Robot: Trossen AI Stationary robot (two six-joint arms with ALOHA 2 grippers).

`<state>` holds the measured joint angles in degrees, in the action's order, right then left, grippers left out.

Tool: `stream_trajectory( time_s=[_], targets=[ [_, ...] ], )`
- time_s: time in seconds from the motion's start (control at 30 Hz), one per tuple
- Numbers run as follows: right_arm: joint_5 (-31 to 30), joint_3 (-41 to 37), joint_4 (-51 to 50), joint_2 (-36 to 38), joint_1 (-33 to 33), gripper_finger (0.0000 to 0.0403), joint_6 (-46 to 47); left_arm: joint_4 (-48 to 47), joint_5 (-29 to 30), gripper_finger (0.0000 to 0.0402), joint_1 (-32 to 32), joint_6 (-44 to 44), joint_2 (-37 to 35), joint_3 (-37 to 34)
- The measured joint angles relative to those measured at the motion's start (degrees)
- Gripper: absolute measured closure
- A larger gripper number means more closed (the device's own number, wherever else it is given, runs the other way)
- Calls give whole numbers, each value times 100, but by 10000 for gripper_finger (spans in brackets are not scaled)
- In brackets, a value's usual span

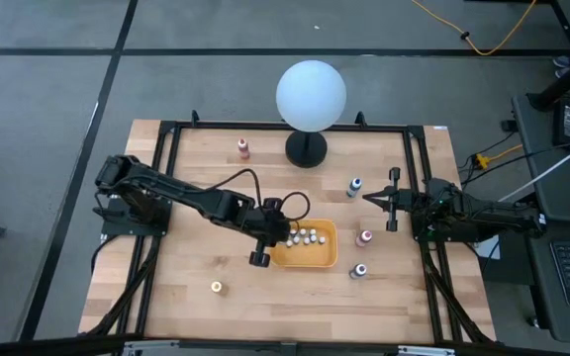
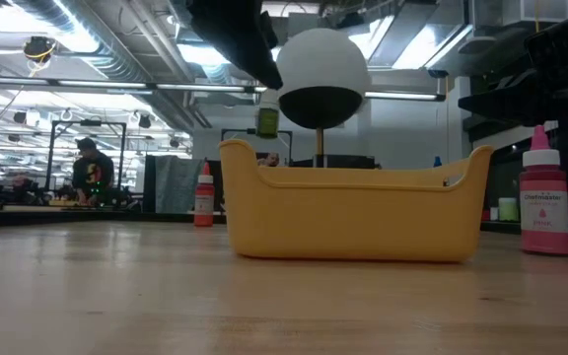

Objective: Pick & Place food coloring
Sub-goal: Put the small green food coloring bottle into the yellow bin

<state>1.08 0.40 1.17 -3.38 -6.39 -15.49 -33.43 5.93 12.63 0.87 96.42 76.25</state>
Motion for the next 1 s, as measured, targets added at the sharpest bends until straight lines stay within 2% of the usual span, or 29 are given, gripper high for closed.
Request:
stream_trajectory(
  time_s=[0.3, 0.83, 1.0],
  targets=[
    [0, 0, 2, 0, -2, 386, 0, 314, -57, 398, 1, -60, 301, 0],
    [1, 0, 2, 0, -1, 386, 0, 215, -83, 398, -20, -167, 638, -9],
    [2, 0, 2, 2, 0, 386, 0, 584, -58, 398, -69, -167, 640, -417]
  ],
)
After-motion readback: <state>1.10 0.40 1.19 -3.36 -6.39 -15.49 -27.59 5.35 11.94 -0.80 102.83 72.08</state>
